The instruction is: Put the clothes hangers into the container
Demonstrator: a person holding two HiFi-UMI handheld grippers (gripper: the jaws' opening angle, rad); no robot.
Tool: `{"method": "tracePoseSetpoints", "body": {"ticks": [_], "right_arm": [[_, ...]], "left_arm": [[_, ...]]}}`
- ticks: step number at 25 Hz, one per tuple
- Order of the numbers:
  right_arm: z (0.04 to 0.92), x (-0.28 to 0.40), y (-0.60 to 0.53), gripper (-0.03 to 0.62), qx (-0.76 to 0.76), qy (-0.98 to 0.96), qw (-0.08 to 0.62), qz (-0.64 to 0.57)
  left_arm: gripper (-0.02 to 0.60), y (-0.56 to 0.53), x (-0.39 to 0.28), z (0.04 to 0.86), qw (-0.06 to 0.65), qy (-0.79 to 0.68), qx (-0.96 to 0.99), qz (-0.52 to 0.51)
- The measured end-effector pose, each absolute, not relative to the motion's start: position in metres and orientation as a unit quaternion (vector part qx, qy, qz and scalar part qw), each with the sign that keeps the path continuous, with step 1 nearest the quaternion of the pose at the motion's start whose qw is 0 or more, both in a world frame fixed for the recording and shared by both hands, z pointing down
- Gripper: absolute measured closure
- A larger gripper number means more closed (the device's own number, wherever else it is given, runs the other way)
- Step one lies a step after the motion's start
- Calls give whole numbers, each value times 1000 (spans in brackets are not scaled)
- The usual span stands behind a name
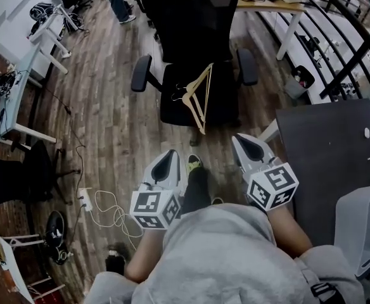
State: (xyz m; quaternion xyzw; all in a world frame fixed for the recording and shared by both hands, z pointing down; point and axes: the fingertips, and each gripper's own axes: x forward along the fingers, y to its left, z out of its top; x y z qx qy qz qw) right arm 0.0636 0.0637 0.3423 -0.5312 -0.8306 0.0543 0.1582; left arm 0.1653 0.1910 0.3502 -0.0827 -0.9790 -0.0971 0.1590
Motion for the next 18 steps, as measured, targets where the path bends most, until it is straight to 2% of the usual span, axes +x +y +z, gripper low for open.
{"method": "tracePoseSetpoints", "body": {"ticks": [18], "right_arm": [[353, -80, 205, 595, -513, -836, 195, 9]], "left_arm": [[571, 338, 14, 368, 163, -974, -68, -139]]}}
